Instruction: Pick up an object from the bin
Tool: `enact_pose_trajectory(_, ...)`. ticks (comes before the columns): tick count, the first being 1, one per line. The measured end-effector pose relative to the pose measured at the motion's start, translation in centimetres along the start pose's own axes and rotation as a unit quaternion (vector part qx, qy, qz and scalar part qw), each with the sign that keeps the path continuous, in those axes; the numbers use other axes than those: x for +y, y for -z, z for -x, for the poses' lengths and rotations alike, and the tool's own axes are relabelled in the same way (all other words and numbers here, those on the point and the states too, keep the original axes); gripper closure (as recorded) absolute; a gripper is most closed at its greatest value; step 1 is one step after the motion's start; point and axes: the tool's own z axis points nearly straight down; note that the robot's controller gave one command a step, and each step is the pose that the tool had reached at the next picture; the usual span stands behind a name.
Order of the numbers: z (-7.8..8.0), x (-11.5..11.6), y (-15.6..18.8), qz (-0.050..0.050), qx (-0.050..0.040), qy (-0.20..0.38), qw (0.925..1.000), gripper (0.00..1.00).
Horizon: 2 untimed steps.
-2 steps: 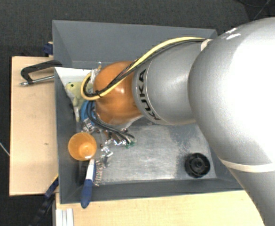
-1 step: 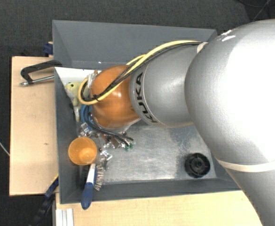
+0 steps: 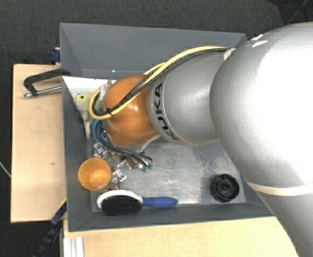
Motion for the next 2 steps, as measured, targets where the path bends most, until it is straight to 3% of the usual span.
enact_pose_trajectory(1,0.8,-1.9,9.7,0.005,0.0000,0.329,0.9445,1.00)
enact_pose_trajectory(2,0.3,0.4,10.5,0.007,0.0029,0.345,0.9387,1.00)
